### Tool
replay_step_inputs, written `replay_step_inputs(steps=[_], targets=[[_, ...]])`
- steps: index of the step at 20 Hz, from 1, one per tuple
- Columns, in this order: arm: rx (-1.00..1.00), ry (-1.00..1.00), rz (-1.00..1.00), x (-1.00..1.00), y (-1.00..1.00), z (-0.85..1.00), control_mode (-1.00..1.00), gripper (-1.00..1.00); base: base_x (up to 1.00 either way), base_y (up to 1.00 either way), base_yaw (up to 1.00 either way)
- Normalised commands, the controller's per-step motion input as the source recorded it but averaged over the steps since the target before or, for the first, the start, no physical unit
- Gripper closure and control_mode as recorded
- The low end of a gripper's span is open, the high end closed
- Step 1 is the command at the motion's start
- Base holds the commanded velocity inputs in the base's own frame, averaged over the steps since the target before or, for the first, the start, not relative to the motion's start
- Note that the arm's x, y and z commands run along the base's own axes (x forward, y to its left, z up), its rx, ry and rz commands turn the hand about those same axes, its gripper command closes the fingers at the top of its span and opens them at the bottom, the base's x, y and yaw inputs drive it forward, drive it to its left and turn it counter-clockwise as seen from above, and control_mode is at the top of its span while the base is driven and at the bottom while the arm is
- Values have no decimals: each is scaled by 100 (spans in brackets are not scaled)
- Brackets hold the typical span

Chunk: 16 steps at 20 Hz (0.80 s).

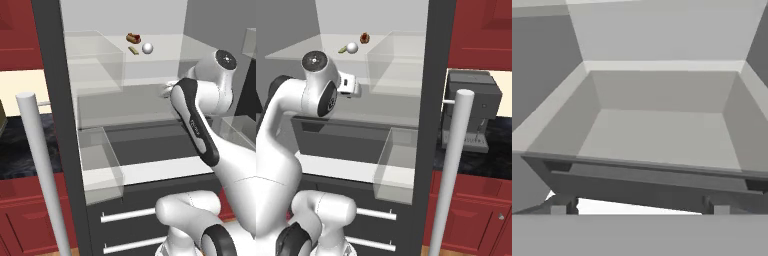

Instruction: Pick the egg and butter from the fridge and place them by the bowl for mixing.

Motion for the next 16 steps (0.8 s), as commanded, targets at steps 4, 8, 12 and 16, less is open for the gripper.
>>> replay_step_inputs(steps=[4, 8, 12, 16], targets=[[1, -24, 0, 2, 7, 53, -100, -100, 0, 0, 0], [0, -18, -1, 9, 11, 51, -100, -100, 0, 0, 0], [0, -21, -4, 2, 7, 53, -100, -100, 0, 0, 0], [0, -11, -4, 4, 6, 58, -100, -100, 0, 0, 0]])
